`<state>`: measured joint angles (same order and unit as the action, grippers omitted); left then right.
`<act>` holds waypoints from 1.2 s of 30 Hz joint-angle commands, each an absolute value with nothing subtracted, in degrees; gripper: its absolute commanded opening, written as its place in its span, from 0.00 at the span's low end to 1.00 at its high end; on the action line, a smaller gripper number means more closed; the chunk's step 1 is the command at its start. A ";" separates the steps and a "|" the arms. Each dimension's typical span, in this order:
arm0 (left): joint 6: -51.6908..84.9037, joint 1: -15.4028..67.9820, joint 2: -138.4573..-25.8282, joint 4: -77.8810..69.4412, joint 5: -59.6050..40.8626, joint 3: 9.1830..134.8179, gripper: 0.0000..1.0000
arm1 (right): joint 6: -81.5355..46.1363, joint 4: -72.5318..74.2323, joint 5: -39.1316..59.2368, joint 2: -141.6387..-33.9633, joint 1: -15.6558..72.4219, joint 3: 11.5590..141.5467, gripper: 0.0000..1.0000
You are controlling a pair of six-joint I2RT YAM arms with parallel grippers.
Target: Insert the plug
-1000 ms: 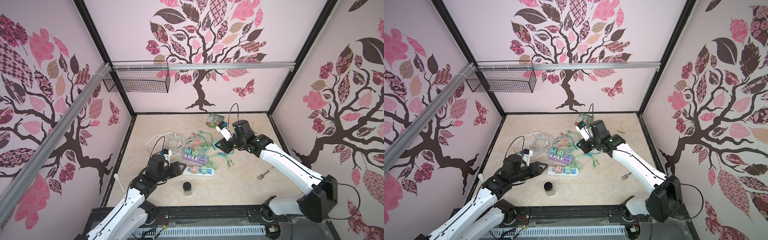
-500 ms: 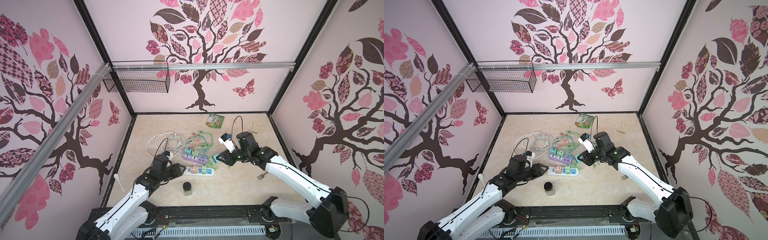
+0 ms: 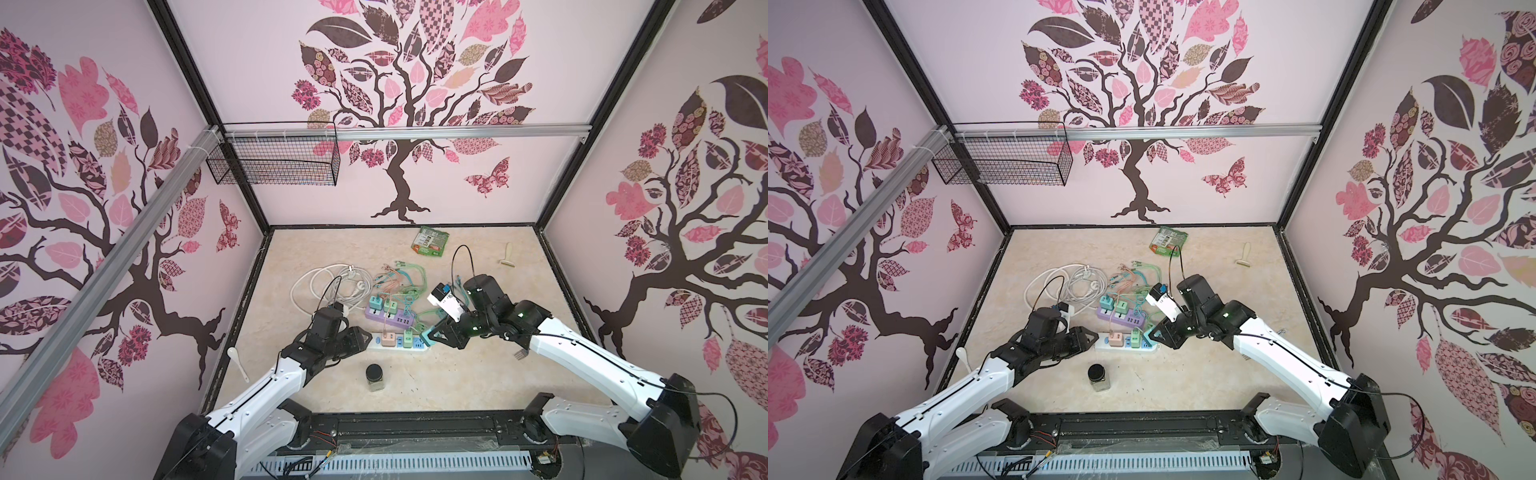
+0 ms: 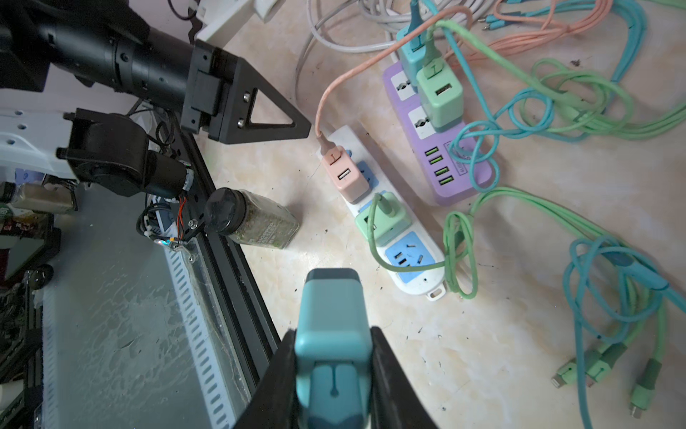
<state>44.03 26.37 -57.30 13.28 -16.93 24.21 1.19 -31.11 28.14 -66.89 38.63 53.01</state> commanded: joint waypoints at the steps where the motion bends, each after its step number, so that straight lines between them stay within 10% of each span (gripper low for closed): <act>1: 43.07 26.13 -58.49 11.39 -16.55 22.71 0.42 | 3.12 -33.10 28.35 -67.82 39.29 53.73 0.09; 36: 39.30 25.67 -74.47 5.62 -18.63 28.10 0.31 | 22.24 -34.96 12.76 -83.26 43.79 60.35 0.07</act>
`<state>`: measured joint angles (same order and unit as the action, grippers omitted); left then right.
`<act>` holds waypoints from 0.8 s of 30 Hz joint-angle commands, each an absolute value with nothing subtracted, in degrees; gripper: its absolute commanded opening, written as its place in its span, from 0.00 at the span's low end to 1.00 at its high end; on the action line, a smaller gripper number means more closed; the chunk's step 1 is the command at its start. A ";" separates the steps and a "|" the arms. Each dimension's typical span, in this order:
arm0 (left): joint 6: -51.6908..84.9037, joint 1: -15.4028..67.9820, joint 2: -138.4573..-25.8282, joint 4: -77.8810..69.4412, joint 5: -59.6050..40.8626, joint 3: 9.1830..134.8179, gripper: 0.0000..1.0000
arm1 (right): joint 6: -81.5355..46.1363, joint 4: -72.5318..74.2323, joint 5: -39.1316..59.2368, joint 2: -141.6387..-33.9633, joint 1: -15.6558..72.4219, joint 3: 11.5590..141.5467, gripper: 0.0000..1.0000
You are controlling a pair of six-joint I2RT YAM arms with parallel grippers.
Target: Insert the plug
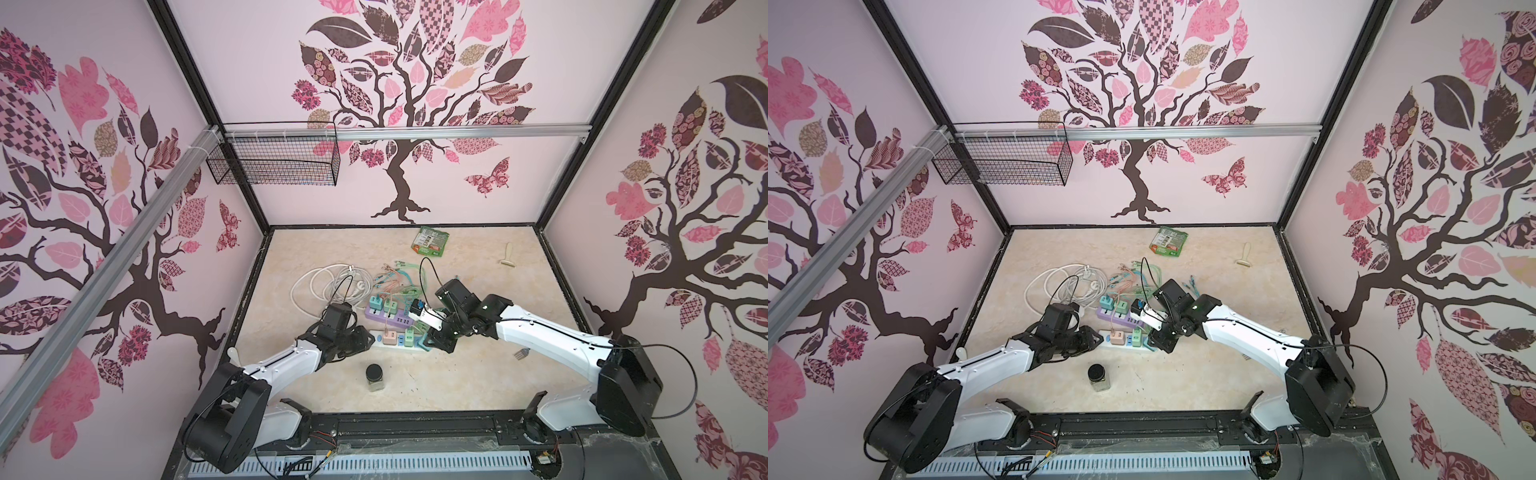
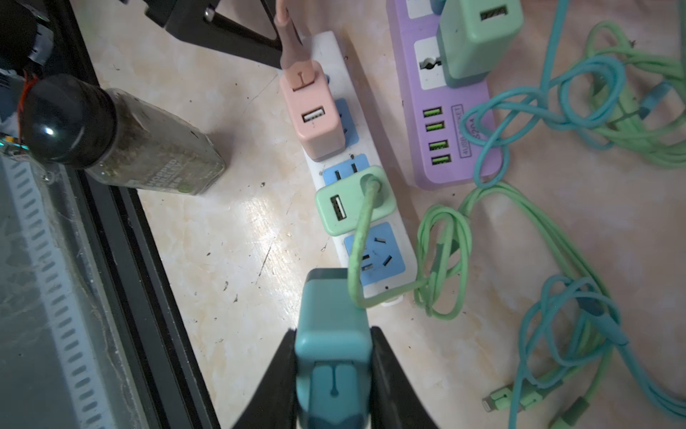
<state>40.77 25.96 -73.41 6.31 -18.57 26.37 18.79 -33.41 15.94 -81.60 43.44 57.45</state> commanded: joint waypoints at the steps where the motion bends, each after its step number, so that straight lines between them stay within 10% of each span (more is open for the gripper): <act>1: 39.12 25.66 -74.74 5.62 -18.63 28.21 0.31 | 22.98 -35.07 12.15 -83.61 43.83 60.49 0.07; 24: 35.91 24.79 -75.61 7.55 -18.19 29.51 0.30 | 30.47 -30.39 12.09 -86.52 43.81 61.15 0.07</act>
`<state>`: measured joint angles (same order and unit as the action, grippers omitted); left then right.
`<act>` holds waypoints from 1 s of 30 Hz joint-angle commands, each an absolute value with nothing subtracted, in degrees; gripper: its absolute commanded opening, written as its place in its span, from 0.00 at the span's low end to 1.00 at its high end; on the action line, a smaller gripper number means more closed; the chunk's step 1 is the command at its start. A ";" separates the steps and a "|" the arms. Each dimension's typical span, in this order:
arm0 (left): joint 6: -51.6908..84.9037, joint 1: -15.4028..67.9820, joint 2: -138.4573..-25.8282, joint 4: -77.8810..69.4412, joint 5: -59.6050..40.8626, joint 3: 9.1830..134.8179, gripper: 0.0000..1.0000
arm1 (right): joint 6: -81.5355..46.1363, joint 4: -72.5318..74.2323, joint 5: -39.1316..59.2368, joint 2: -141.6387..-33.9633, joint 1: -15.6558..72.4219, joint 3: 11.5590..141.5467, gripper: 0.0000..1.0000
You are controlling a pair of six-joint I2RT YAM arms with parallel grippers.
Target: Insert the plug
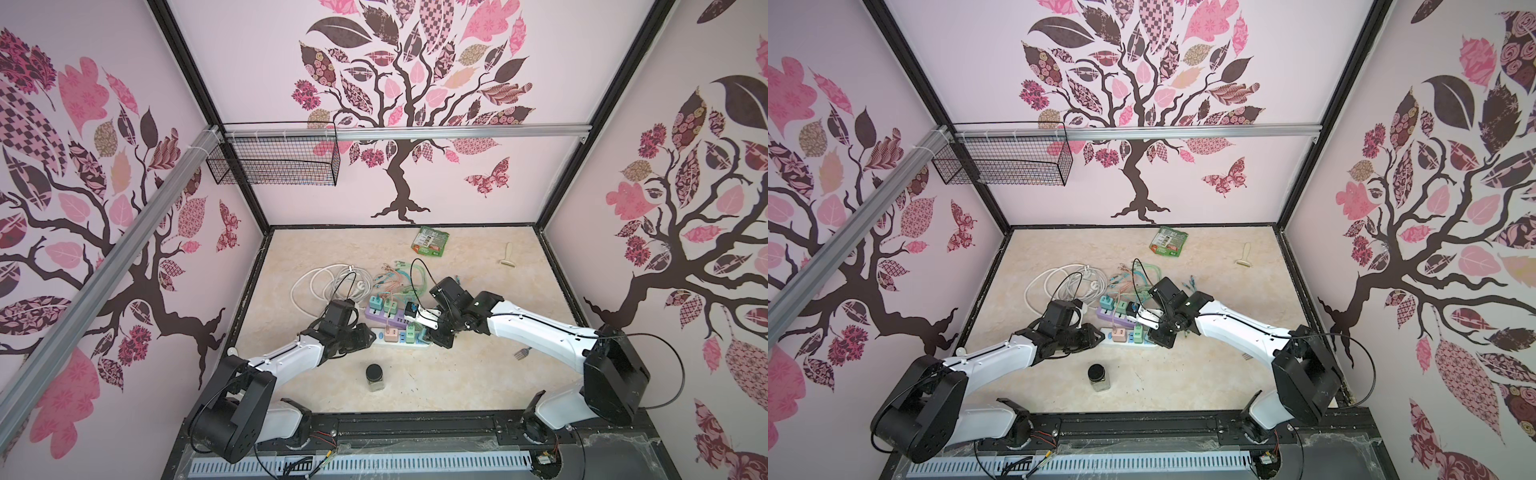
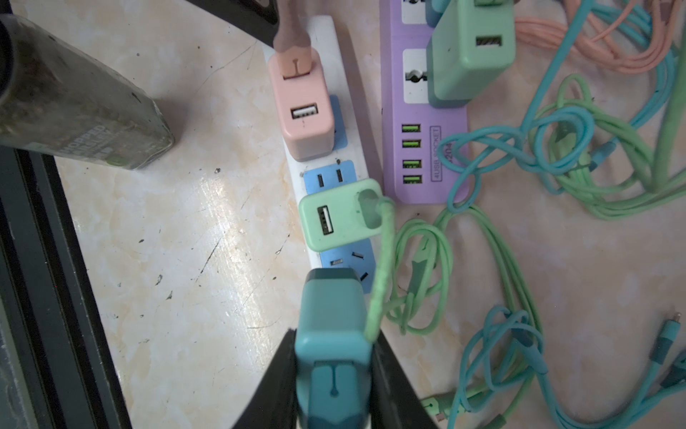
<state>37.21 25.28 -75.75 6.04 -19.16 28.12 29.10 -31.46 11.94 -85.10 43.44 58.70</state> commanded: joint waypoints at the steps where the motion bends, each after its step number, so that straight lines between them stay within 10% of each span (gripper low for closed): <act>1: 35.91 24.79 -75.56 7.56 -18.15 29.45 0.30 | 30.70 -30.57 12.04 -86.88 43.85 61.47 0.07; 30: 35.49 23.56 -75.02 7.74 -18.50 29.75 0.30 | 32.15 -33.95 8.98 -89.46 44.91 61.85 0.08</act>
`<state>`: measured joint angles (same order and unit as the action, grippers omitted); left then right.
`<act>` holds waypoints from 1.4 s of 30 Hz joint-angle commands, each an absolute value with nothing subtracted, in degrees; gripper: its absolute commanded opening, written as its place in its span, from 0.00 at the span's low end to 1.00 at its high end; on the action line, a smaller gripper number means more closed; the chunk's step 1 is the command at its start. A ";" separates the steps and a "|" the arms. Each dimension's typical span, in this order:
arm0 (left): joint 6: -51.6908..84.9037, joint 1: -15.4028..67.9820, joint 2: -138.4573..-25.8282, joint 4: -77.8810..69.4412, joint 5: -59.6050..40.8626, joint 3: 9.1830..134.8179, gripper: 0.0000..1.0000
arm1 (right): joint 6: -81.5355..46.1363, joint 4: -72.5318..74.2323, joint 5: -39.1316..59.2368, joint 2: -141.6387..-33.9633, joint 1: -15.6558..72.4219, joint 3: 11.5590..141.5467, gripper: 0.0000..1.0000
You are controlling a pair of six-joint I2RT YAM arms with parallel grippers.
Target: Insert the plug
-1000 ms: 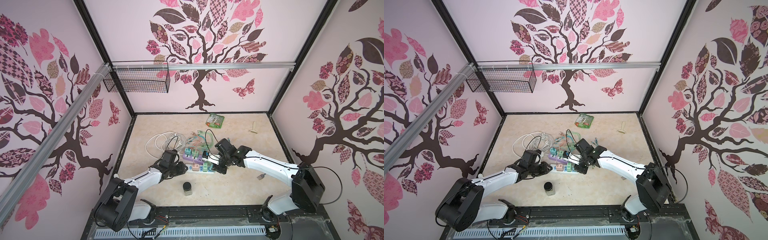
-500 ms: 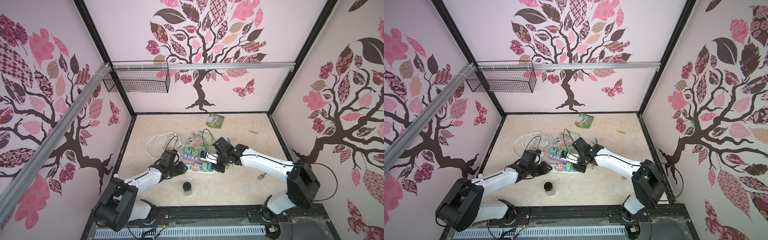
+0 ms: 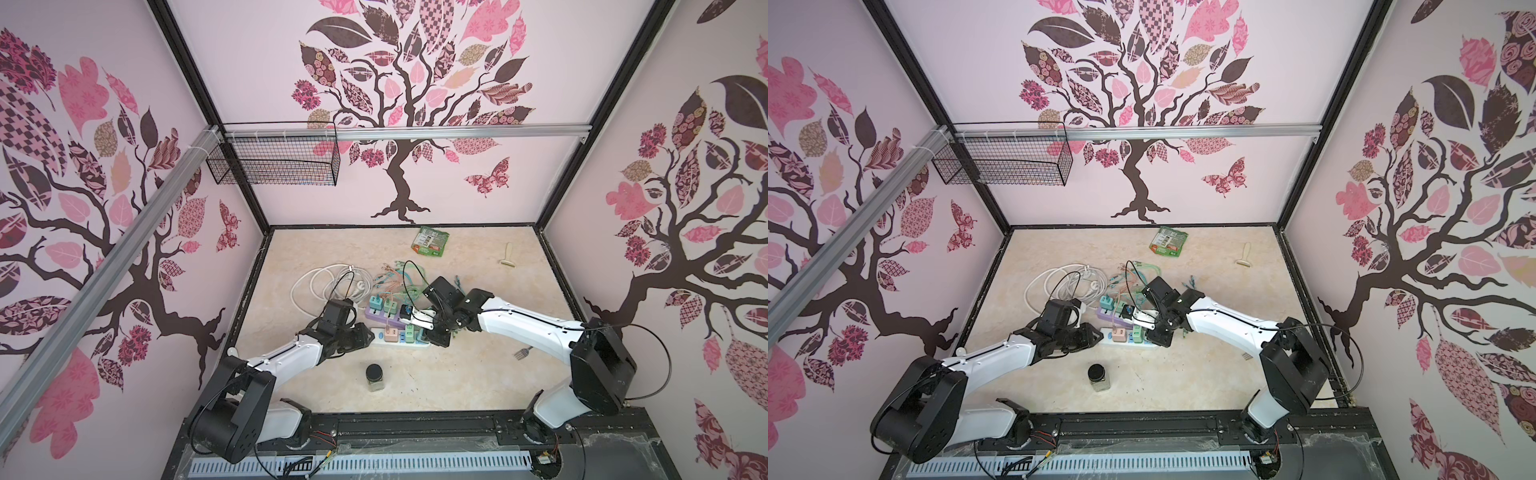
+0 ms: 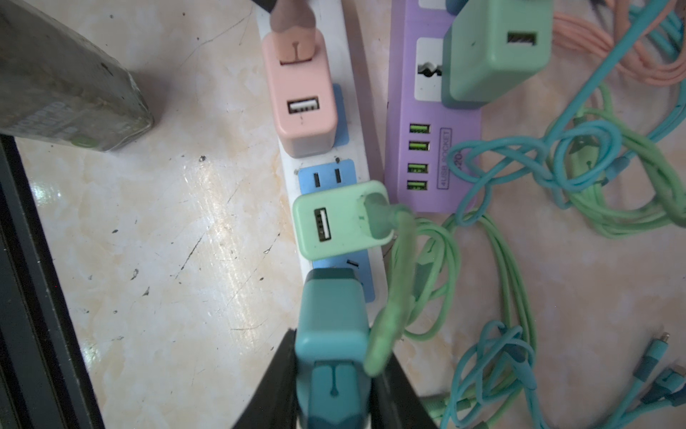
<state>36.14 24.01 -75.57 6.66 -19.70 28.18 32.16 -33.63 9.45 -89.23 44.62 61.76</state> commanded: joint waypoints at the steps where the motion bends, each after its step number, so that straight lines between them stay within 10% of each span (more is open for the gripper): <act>1: 35.50 23.47 -74.97 7.77 -18.54 29.75 0.30 | 32.24 -33.80 8.96 -89.77 44.98 61.98 0.08; 42: 35.33 22.55 -73.88 8.27 -19.07 30.23 0.30 | 32.83 -38.36 2.17 -98.83 47.55 65.32 0.10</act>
<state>35.99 22.90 -75.00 8.27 -19.33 28.93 32.84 -36.69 5.15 -94.76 47.20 66.35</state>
